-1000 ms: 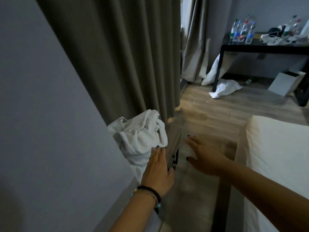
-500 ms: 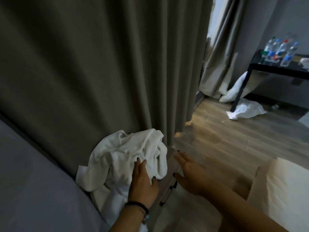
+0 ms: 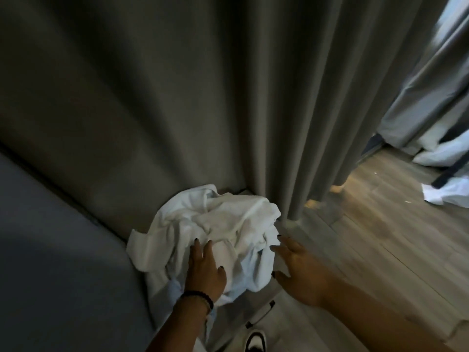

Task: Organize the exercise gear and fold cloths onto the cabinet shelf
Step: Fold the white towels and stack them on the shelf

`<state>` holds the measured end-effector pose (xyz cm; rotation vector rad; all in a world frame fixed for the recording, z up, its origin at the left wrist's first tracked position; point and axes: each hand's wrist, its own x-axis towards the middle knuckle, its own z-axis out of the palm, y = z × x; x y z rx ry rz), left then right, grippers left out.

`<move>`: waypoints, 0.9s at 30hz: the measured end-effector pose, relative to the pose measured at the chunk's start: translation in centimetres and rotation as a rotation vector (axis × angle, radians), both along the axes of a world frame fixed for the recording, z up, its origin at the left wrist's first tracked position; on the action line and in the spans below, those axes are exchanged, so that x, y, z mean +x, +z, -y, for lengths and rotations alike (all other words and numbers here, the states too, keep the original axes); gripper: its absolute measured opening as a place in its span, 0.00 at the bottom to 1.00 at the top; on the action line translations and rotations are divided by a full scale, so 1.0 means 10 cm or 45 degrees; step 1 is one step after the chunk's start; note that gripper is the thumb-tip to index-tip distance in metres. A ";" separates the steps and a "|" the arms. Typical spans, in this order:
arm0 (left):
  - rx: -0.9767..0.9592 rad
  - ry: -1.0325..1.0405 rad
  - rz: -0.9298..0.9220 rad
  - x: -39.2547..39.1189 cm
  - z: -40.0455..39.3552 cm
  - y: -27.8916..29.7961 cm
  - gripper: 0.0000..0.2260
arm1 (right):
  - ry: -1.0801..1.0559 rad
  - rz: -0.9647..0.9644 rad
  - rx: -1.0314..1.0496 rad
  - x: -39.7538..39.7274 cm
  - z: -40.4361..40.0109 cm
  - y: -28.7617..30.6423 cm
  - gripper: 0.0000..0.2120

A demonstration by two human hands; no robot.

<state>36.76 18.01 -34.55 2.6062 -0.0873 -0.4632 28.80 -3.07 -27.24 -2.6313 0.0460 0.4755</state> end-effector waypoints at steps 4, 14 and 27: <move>0.027 0.080 -0.107 0.23 0.02 -0.22 0.35 | 0.115 -0.031 -0.028 0.38 -0.03 -0.14 0.29; 0.128 0.154 -0.024 0.46 -0.28 -0.35 0.17 | 0.383 -0.077 -0.072 1.28 -0.23 -0.13 0.27; -0.290 0.764 0.239 0.28 -0.18 0.26 0.09 | 0.768 -0.128 -0.046 1.73 -0.31 -0.18 0.29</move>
